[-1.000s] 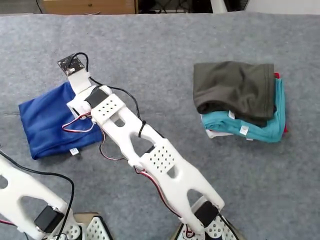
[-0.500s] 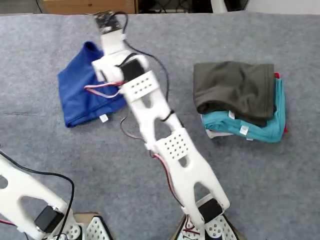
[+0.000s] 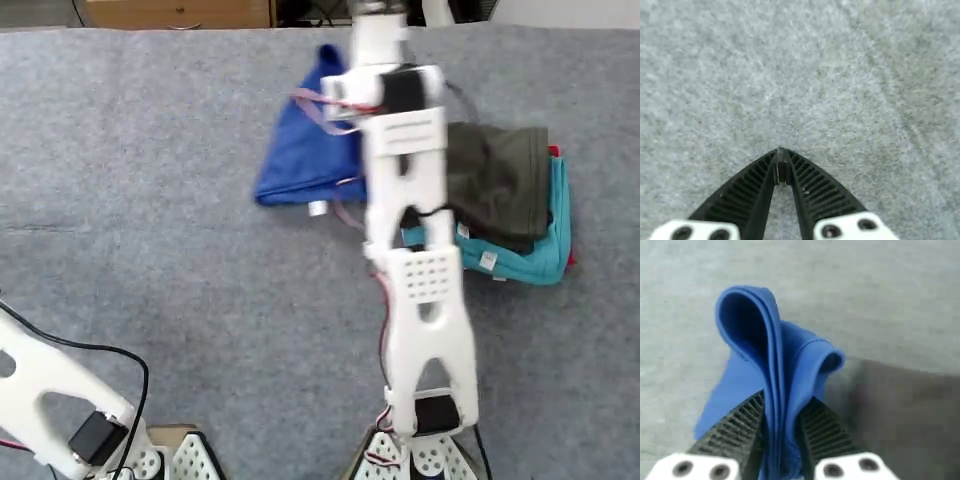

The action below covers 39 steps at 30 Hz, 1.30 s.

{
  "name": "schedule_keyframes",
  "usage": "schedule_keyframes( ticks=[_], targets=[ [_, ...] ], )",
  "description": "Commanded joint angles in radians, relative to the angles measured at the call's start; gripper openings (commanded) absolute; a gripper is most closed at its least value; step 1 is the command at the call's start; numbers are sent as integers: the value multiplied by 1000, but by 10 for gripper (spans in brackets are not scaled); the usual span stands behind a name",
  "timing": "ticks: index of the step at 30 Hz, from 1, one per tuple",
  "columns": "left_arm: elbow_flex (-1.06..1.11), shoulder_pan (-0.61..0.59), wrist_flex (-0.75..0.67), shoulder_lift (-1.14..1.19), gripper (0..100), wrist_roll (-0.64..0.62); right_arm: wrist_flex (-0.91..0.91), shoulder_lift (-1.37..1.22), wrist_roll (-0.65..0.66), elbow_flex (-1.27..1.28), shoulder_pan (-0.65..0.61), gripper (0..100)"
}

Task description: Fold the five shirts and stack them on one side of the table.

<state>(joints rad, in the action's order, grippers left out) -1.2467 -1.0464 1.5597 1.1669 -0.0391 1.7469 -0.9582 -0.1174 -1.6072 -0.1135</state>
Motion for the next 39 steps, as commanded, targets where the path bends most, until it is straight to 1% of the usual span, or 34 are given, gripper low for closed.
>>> schedule_keyframes(
  ticks=[1, 6, 11, 14, 18, 20, 23, 25, 27, 28, 30, 32, 34, 35, 36, 37, 39],
  targets=[
    [-27, 4, 8, -5, 33, 6, 18, 107, 8, -19, 164, 15],
    [-27, 22, 8, -5, 33, 6, 20, 202, 17, 145, 351, 15],
    [-27, 25, 8, -5, 33, 8, 18, 351, 37, 504, 454, 15],
    [-27, 25, 8, -5, 33, 8, 12, 407, 37, 674, 506, 15],
    [-27, 30, 8, -5, 33, 6, 14, 427, 40, 760, 582, 15],
    [-27, 41, 9, -5, 33, 8, 15, 426, 64, 782, 609, 15],
    [-27, 79, 9, -5, 33, 8, 17, 427, 81, 825, 628, 15],
    [-35, 111, 38, -5, 31, 6, 17, 430, 100, 845, 631, 15],
    [-35, 156, 64, -9, 30, 6, 17, 430, 124, 852, 631, 25],
    [-36, 180, 83, -15, 30, 5, 18, 432, 126, 855, 631, 54],
    [-65, 246, 118, -17, 30, 5, 17, 432, 106, 848, 631, 171],
    [-154, 331, 198, -23, 30, 5, 17, 440, 94, 831, 623, 325],
    [-179, 450, 206, -31, 32, 12, 18, 467, 138, 806, 595, 462],
    [-180, 513, 206, -41, 33, 26, 18, 492, 167, 794, 580, 489],
    [-173, 573, 206, -66, 33, 51, 18, 526, 190, 777, 557, 478],
    [-156, 625, 206, -97, 31, 69, 18, 567, 210, 757, 526, 440],
    [-88, 704, 206, -164, 30, 71, 17, 656, 229, 717, 460, 317]
  ],
)
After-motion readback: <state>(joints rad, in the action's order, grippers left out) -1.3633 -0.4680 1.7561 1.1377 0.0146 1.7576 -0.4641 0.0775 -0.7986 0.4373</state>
